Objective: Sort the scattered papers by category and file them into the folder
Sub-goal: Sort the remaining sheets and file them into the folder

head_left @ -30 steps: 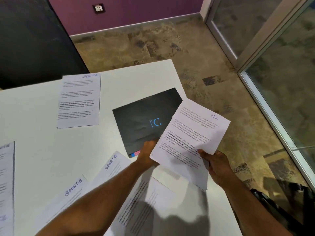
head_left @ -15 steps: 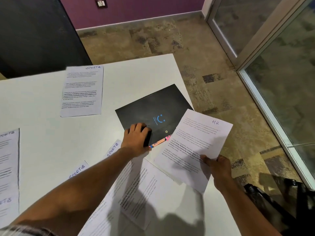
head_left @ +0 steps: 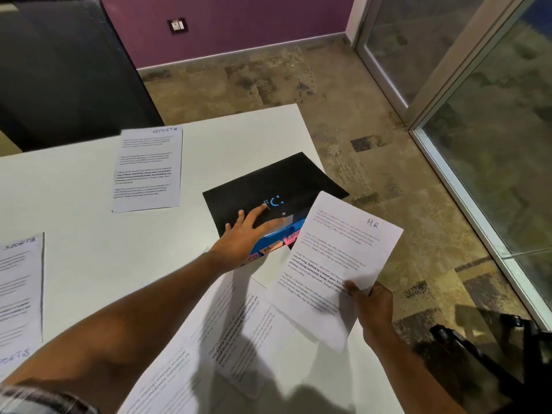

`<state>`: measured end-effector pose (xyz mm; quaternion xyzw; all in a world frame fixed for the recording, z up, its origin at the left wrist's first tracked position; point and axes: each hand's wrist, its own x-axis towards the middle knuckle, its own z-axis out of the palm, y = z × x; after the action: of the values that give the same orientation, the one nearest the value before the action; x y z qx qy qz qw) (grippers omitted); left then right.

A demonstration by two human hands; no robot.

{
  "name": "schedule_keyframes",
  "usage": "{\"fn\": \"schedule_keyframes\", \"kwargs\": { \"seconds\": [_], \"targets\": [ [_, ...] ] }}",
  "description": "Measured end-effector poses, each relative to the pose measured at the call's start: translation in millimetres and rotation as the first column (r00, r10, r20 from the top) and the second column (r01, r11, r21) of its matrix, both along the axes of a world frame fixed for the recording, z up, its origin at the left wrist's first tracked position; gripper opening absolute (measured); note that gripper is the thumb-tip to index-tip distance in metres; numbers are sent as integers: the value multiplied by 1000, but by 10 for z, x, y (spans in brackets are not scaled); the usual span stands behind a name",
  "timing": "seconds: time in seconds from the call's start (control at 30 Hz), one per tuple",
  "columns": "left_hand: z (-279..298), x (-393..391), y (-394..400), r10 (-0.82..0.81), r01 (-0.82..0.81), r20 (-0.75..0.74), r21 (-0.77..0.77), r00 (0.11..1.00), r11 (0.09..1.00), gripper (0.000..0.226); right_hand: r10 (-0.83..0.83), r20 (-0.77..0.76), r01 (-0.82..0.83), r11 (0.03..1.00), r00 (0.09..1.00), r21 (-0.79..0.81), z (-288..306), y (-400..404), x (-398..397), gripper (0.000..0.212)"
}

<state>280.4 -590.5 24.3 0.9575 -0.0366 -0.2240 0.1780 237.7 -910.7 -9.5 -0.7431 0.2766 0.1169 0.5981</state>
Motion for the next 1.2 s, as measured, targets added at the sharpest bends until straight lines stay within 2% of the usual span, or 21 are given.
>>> {"fn": "schedule_keyframes", "kwargs": {
  "seconds": [0.13,0.23,0.37,0.53,0.67,0.8,0.93,1.2],
  "targets": [
    [306,36,50,-54,52,17,117,998,992,81,-35,27,32,997,999,76,21,-18,-106,24],
    [464,64,60,-4,-10,68,206,998,978,81,-46,20,43,991,999,125,0,-25,-170,25],
    [521,87,91,7,-41,169,201,986,979,73,-32,19,28,985,999,172,31,50,-217,24],
    [518,140,142,38,-117,241,323,970,939,109,-67,-15,68,980,998,187,41,104,-207,20],
    [563,134,120,63,-172,289,372,955,912,109,-64,-20,67,976,998,208,69,118,-182,27],
    [563,107,155,69,-171,271,372,960,912,81,-13,6,11,974,1000,225,157,143,-132,30],
    [615,107,165,96,-167,230,314,968,935,66,-5,24,-2,961,1000,277,271,204,-58,34],
    [612,169,248,125,-170,243,176,962,970,78,-21,27,13,963,999,270,503,399,153,35]
  ]
}}
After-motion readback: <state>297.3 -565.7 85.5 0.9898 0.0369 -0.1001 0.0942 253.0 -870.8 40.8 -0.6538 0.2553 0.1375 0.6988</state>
